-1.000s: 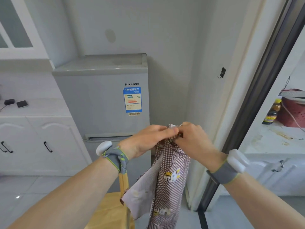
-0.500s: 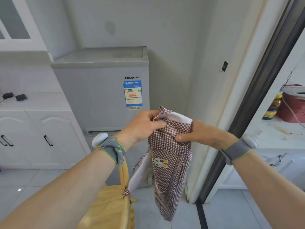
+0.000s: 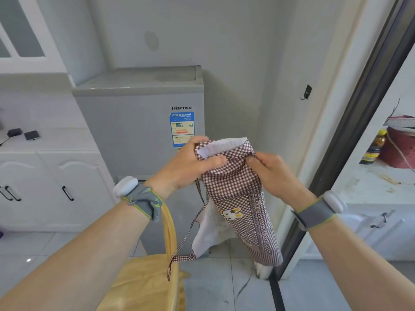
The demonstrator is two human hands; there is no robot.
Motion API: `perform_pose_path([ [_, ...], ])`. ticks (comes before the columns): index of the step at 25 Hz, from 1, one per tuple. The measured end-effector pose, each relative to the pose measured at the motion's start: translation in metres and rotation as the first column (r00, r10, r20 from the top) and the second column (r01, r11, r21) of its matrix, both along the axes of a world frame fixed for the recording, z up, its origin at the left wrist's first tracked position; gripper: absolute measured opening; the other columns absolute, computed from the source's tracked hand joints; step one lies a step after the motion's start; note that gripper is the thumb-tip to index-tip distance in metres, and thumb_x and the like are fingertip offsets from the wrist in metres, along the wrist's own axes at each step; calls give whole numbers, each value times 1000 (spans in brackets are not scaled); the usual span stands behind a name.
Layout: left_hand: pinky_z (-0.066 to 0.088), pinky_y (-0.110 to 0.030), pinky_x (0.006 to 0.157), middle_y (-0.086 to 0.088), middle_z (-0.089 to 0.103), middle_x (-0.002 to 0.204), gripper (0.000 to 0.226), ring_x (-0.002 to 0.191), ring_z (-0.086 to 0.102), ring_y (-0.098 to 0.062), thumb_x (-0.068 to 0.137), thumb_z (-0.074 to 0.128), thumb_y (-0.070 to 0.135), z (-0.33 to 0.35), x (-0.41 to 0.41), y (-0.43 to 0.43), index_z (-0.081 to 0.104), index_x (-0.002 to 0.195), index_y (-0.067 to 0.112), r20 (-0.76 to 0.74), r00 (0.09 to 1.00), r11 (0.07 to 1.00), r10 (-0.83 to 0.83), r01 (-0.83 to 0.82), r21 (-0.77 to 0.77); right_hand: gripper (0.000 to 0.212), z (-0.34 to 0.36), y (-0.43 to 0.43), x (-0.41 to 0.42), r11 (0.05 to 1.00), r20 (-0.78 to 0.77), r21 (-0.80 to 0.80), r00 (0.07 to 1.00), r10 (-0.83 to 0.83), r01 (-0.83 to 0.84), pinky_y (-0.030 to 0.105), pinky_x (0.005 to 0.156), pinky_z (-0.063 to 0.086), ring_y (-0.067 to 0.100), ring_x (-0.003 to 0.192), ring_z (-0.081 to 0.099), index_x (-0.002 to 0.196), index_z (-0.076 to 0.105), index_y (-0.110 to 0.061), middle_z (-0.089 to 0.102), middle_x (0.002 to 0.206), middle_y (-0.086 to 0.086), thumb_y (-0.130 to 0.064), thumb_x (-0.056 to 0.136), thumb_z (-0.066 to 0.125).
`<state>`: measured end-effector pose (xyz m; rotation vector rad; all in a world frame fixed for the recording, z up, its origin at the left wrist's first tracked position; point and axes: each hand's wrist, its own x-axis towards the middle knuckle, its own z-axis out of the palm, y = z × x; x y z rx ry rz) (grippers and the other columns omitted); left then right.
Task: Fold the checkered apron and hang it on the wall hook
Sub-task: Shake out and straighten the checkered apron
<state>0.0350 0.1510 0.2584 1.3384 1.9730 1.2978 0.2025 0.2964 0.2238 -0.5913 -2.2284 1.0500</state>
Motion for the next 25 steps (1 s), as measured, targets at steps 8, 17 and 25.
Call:
perform_pose_path([
  [8,50,-31,80,14,66,84,14,90,63,-14,79,70,36,25,12,28,68,88,25,-503,855,976,-126,18,-215,32,-13,-8,-4,936,-28,-275,975,220,-219,48,80,51,21,83,61,98,63,4,69,98,24,-26,95,52],
  [17,39,-28,61,7,60,82,5,80,57,-17,88,56,28,43,-10,19,55,83,26,-551,833,990,-50,-31,-138,7,-141,-42,-7,874,153,-468,962,224,-129,29,78,57,8,76,70,88,70,-2,75,88,7,-7,84,69],
  [25,40,-35,75,-19,66,99,24,91,60,-32,88,53,29,86,-67,-9,61,92,7,-592,746,939,304,-339,54,30,-265,-31,24,838,467,-477,884,-12,264,20,52,40,3,49,47,57,55,-14,55,49,-8,0,84,59],
])
